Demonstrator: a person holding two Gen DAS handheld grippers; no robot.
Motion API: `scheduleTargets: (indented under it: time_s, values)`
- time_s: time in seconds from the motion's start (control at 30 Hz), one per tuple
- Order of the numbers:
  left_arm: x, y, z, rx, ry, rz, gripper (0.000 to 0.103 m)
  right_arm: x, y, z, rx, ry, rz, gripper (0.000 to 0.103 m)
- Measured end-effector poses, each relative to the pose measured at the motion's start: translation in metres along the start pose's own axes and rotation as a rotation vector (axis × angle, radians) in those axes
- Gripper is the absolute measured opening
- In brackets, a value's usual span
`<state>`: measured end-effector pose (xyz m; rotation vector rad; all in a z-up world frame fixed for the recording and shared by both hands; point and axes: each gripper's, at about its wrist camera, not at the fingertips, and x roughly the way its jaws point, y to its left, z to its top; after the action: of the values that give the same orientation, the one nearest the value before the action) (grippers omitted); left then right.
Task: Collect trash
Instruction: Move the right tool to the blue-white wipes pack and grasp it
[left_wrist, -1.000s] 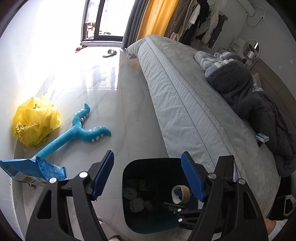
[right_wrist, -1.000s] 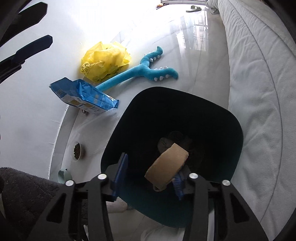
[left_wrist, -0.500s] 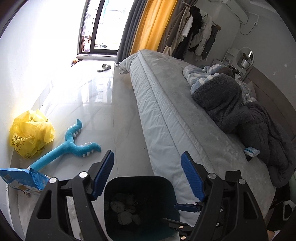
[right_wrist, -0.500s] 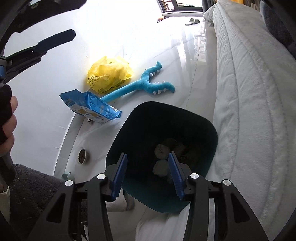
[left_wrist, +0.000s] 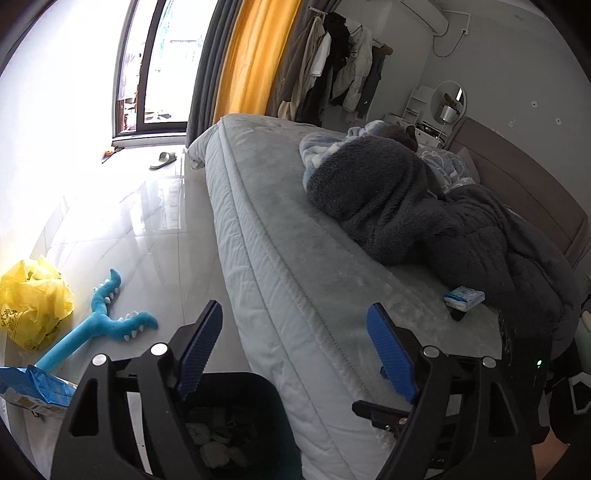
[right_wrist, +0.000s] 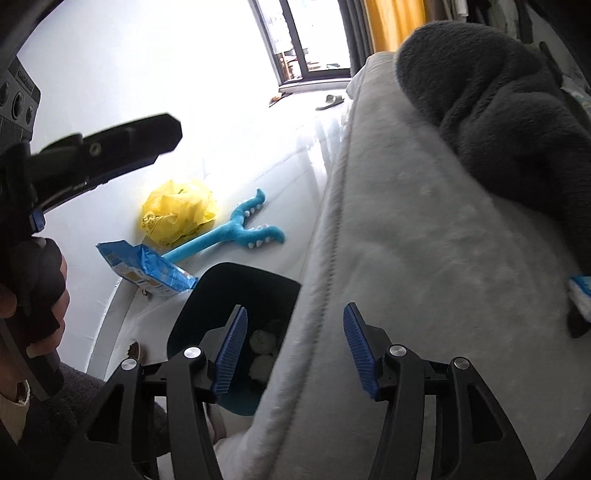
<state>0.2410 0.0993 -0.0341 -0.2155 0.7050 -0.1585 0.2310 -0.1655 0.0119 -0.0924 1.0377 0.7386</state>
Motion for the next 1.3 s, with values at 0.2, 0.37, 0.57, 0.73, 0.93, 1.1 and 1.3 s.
scheduleTargets:
  time_s: [0.2,0.37,0.57,0.73,0.93,1.1,1.3]
  values:
    - [0.016,-0.033,-0.003,0.024,0.024,-0.032,0.085,-0.036,-0.049,-0.004,0.053,-0.096,-0.12,0.063]
    - [0.028,-0.056,-0.005,0.035,0.039,-0.056,0.088,-0.057,-0.074,-0.004,0.083,-0.154,-0.213,0.071]
    - [0.042,-0.075,-0.003,0.032,0.064,-0.083,0.091,-0.067,-0.103,-0.007,0.142,-0.177,-0.253,0.075]
    - [0.052,-0.084,-0.006,0.017,0.1,-0.103,0.094,-0.075,-0.124,-0.01,0.155,-0.188,-0.314,0.08]
    - [0.066,-0.101,-0.009,0.042,0.113,-0.081,0.094,-0.083,-0.154,-0.007,0.171,-0.195,-0.384,0.083]
    - [0.08,-0.113,-0.008,0.036,0.142,-0.103,0.094,-0.074,-0.18,-0.002,0.168,-0.163,-0.43,0.085]
    - [0.097,-0.126,-0.009,0.024,0.178,-0.14,0.094,-0.057,-0.203,0.006,0.18,-0.103,-0.464,0.085]
